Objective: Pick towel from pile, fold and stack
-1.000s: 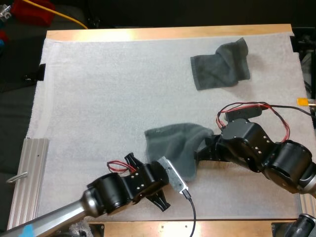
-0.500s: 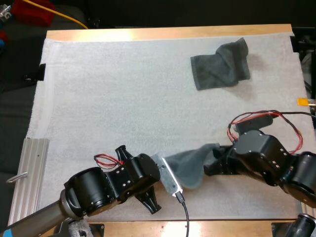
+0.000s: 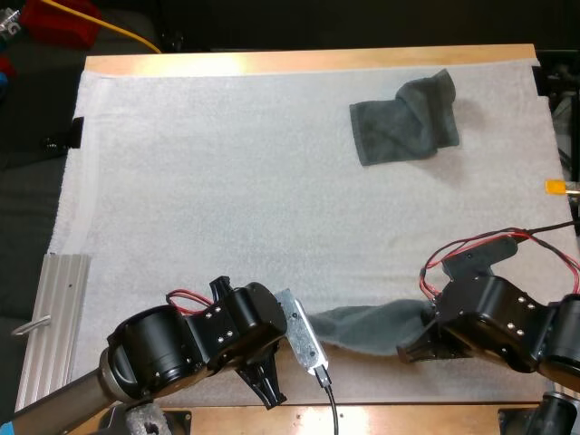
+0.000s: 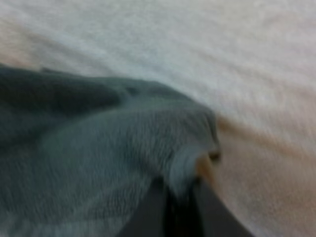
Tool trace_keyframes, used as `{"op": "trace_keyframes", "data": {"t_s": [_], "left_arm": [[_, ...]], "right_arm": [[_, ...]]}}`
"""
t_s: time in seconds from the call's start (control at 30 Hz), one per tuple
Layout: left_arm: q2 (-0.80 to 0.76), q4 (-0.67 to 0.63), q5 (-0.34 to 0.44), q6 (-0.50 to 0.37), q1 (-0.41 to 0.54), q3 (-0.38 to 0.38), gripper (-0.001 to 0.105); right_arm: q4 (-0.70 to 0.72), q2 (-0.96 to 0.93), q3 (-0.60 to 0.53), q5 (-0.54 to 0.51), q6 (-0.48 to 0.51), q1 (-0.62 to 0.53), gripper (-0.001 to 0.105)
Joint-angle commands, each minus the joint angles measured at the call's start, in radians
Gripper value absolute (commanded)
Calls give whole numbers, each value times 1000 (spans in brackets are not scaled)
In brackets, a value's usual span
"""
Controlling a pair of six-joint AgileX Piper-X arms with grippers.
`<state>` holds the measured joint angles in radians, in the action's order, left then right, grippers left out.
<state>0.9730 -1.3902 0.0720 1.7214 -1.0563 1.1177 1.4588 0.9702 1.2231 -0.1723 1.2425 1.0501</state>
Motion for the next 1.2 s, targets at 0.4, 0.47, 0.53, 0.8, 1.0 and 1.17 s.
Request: {"op": "trace_keyframes", "data": {"t_s": [0.4,0.47,0.53,0.8,1.0,1.17], "left_arm": [[96,75,39,-85,244,-24,0],[102,105,10,-111,285,-30,0],[111,140,-9,-144,327,-39,0],[191,288,-9,-254,499,-45,0],[253,397,-38,-298,587,-45,0],[310,495,-53,-299,603,-45,0]], "right_arm": [[-122,175,5,-109,18,-57,0],[-151,202,5,-109,32,-96,0],[-189,223,5,-109,59,-145,0],[-330,300,5,-29,133,-335,0],[-442,352,5,83,175,-437,0],[-502,406,5,130,175,-484,0]]}}
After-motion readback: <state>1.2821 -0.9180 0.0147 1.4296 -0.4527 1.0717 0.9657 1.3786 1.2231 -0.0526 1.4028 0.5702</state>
